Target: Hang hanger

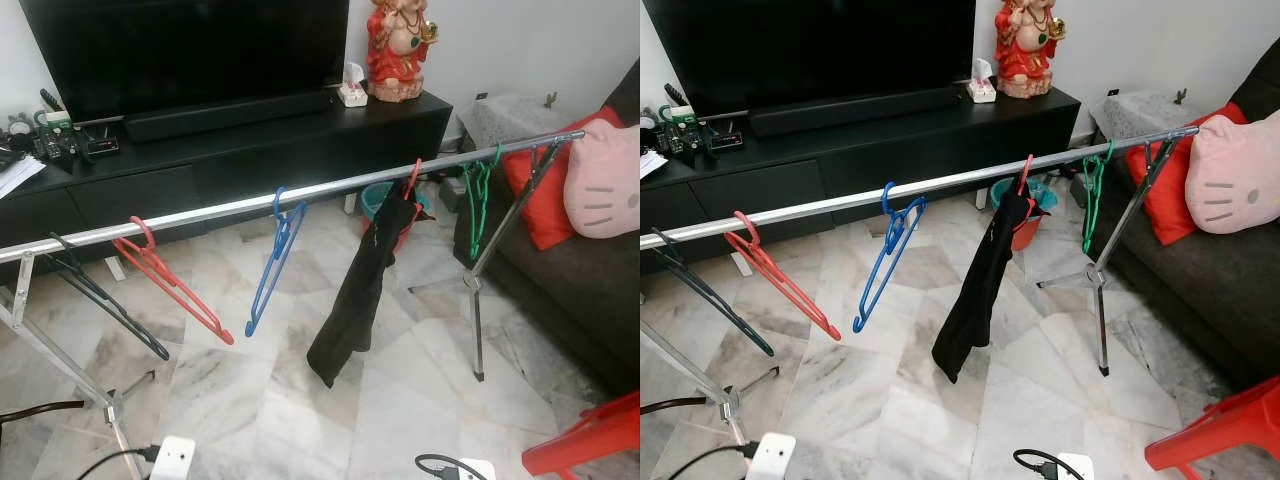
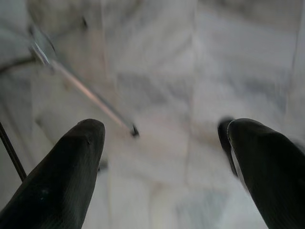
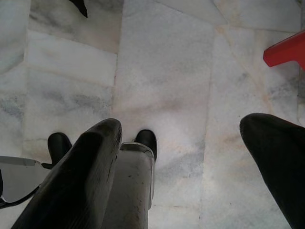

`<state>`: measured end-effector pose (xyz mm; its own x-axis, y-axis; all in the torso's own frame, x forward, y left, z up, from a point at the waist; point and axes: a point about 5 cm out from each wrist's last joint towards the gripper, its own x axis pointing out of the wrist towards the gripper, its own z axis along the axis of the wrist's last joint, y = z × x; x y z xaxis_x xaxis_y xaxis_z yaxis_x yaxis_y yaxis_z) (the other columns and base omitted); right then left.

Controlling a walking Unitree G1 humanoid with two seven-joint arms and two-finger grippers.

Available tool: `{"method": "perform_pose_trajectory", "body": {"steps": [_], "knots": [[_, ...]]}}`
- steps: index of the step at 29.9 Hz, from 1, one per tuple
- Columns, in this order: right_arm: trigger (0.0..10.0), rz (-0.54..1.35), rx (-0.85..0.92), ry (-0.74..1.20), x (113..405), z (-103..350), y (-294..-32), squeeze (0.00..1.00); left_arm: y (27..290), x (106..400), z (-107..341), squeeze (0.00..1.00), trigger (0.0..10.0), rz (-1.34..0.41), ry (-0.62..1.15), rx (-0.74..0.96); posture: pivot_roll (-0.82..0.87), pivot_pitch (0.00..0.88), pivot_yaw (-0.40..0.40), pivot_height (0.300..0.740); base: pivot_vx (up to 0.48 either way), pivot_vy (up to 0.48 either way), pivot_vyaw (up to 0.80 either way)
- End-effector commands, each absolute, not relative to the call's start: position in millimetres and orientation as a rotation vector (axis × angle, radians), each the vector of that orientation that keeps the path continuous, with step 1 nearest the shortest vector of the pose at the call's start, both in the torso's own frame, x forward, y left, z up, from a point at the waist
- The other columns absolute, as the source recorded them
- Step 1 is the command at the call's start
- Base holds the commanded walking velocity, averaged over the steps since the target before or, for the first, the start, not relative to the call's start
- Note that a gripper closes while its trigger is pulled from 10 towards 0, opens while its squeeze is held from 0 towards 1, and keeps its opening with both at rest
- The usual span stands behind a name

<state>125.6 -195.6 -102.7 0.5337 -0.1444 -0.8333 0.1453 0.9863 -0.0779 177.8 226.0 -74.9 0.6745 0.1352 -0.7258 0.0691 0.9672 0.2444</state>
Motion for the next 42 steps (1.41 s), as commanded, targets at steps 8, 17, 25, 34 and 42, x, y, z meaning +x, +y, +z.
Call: {"method": "perform_pose_trajectory", "body": {"steps": [8, 17, 25, 34, 42], "knots": [[10.0, -0.181, -0.007, 0.98, 128, -101, -198, 0.0, 250, 201, -9, 0.0, 10.0, 0.127, 0.309, 0.31, 0.08, 0.0, -0.009, 0.74, 0.0, 0.0, 0.0], [10.0, -0.165, -0.017, 0.983, 128, -101, -199, 0.0, 240, 168, 24, 0.0, 10.0, 0.096, 0.186, 0.323, 0.1, 0.0, -0.019, 0.74, 0.0, 0.0, 0.0], [10.0, -0.145, -0.029, 0.986, 129, -101, -199, 0.0, 229, 171, 12, 0.0, 10.0, 0.069, 0.29, 0.295, 0.11, 0.0, -0.023, 0.74, 0.0, 0.0, 0.0], [10.0, -0.163, -0.018, 0.973, 129, -101, -198, 0.0, 230, 195, -39, 0.0, 10.0, 0.01, 0.619, 0.291, 0.07, 0.0, -0.012, 0.74, 0.0, 0.0, 0.0], [10.0, -0.169, -0.014, 0.967, 129, -101, -197, 0.0, 238, 195, -56, 0.0, 10.0, 0.019, 0.776, 0.352, 0.05, 0.0, -0.008, 0.74, 0.0, 0.0, 0.0]]}}
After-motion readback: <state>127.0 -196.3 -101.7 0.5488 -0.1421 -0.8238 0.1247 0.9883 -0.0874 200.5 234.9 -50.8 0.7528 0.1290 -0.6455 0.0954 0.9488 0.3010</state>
